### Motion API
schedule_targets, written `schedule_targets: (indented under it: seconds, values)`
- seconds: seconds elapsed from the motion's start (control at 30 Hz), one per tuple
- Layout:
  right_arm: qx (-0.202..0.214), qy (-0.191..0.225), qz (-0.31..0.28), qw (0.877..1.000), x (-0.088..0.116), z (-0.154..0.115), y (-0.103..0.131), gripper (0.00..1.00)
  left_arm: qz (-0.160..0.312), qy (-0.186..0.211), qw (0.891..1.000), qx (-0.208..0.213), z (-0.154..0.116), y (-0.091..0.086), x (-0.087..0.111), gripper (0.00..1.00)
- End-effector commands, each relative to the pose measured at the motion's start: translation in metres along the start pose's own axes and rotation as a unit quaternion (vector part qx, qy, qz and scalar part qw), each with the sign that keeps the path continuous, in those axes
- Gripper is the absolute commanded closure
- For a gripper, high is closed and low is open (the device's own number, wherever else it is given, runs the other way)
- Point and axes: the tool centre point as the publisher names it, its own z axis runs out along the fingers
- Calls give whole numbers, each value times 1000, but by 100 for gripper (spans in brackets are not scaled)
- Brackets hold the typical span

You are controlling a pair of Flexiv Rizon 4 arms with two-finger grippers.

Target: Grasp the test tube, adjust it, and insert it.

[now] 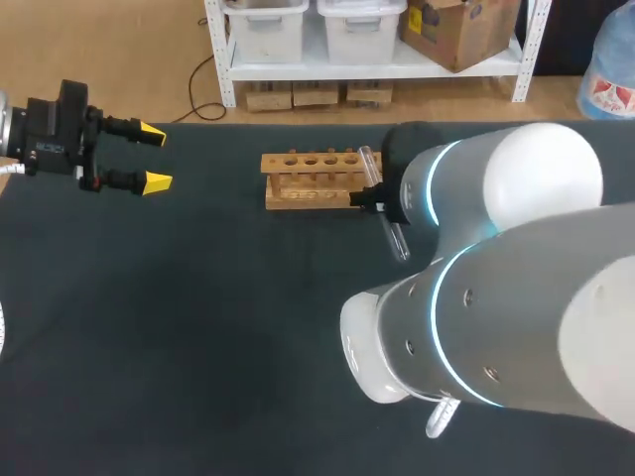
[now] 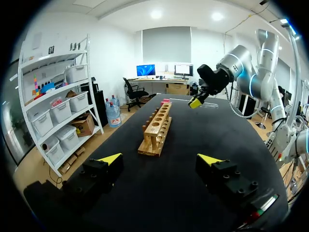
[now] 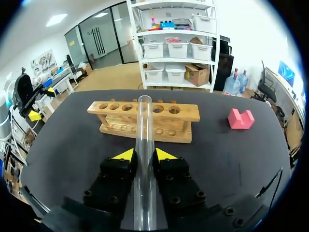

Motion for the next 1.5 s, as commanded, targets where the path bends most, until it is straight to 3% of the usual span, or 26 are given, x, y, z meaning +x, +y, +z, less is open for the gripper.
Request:
schedule_targets:
  seconds: [0.03,1.5]
  values:
    - [4,3,-1,1000,-4,15,1,100,2,-2,1000,0,0,1,2,0]
    - [13,61,7,998,22,53,-3,100,2,-2,1000,0,0,1,2,0]
